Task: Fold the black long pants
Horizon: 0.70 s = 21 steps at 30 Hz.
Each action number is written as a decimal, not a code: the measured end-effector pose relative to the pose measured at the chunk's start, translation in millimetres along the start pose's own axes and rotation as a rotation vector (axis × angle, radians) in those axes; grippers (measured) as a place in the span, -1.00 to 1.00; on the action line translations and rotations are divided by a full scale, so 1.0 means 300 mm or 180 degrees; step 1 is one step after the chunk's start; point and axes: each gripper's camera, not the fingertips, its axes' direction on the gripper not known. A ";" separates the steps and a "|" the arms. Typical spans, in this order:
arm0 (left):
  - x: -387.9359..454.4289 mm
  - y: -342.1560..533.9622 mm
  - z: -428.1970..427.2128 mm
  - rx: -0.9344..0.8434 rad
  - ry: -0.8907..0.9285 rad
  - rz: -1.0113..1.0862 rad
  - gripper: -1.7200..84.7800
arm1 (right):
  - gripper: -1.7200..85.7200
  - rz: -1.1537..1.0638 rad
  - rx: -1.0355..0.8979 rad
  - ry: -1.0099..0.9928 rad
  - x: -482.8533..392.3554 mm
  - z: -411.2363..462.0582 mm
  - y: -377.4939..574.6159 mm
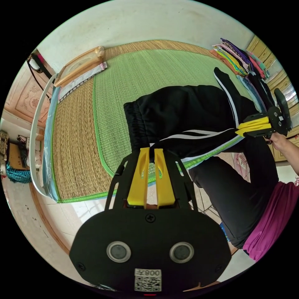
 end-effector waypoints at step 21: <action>0.134 0.294 0.083 0.0342 0.0378 -0.0169 -0.86 | -0.93 0.0130 -0.0197 -0.0211 -0.056 0.311 -0.048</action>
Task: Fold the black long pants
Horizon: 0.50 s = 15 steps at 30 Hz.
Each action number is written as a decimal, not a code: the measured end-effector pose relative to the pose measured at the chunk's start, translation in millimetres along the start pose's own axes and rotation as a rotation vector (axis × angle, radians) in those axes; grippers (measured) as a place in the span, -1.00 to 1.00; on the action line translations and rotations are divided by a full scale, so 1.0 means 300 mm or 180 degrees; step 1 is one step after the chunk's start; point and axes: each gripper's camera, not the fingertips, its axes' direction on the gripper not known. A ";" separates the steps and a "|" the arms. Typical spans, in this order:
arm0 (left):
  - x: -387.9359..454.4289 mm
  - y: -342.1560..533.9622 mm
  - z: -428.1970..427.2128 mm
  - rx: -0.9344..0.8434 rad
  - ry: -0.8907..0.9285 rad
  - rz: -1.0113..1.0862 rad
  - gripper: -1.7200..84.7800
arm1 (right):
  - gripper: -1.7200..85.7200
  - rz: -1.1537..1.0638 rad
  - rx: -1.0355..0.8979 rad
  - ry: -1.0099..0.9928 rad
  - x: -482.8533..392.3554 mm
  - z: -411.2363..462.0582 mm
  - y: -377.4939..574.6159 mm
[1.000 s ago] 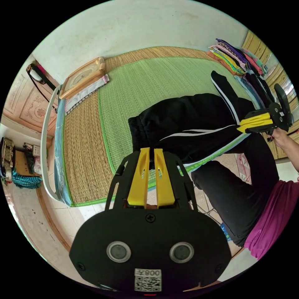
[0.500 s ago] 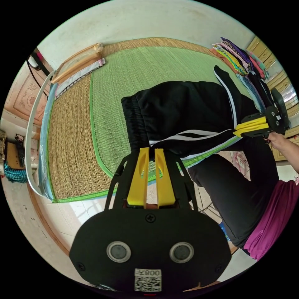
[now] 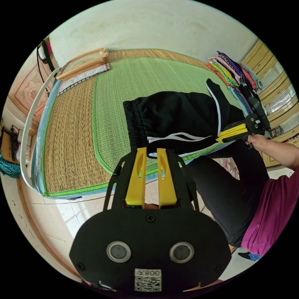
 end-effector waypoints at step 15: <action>0.271 0.022 0.282 -0.0064 0.0365 -0.0395 -0.95 | -0.90 0.0271 0.0201 -0.0357 0.104 0.191 0.065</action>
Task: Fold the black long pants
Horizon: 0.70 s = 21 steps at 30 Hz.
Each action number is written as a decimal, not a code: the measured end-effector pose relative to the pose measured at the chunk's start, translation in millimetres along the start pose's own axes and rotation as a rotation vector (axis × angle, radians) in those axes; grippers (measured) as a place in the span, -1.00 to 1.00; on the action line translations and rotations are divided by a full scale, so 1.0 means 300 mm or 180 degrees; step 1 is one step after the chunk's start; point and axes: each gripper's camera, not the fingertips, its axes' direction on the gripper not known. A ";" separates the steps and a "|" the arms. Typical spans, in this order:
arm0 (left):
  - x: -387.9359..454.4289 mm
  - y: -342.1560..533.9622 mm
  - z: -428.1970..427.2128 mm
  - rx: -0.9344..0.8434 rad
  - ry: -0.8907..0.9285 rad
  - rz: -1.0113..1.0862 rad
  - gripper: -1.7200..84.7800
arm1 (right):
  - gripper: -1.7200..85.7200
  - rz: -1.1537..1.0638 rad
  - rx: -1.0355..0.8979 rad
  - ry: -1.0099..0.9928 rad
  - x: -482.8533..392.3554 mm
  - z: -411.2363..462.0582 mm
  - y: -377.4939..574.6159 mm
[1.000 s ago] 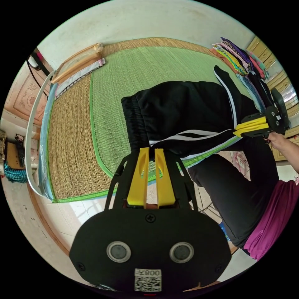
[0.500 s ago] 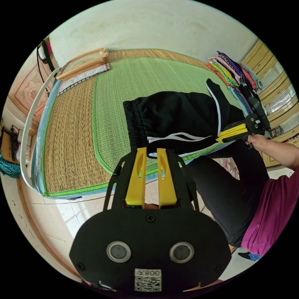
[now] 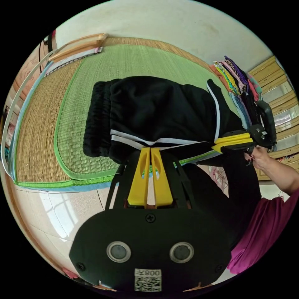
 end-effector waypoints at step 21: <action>0.463 -0.084 0.079 0.0474 0.0387 0.0087 -0.94 | -0.96 0.1058 0.0299 -0.0054 0.562 0.204 0.231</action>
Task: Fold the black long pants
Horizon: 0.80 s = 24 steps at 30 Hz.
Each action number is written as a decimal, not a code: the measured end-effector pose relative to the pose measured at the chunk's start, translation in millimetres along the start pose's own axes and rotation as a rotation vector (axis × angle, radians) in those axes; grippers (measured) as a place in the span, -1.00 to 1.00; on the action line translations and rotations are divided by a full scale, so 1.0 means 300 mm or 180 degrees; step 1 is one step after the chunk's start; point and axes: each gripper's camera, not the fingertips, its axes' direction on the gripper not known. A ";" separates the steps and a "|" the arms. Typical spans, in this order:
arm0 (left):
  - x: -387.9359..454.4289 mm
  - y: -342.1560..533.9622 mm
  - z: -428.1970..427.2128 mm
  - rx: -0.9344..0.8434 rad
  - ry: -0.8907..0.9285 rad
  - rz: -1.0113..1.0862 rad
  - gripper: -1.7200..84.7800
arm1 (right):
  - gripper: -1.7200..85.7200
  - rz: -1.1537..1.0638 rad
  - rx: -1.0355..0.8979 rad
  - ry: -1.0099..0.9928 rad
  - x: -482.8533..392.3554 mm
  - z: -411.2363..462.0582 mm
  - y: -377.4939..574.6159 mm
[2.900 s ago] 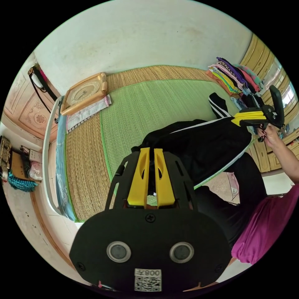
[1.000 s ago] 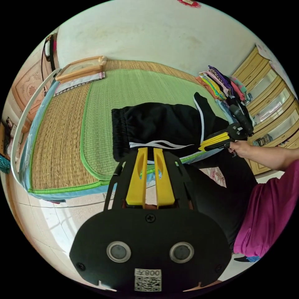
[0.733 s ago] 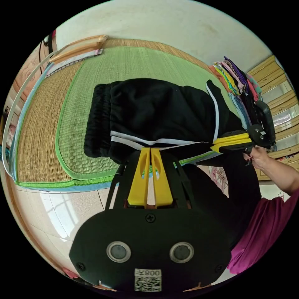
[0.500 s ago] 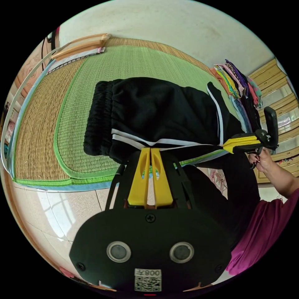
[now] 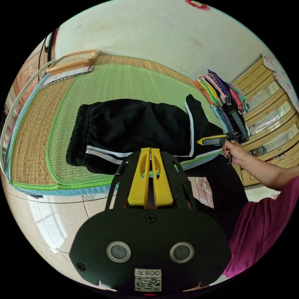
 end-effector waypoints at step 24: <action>0.693 -0.534 0.617 -0.0898 0.0771 0.0564 -0.82 | -0.80 0.0415 0.0597 -0.0283 0.497 0.033 -0.346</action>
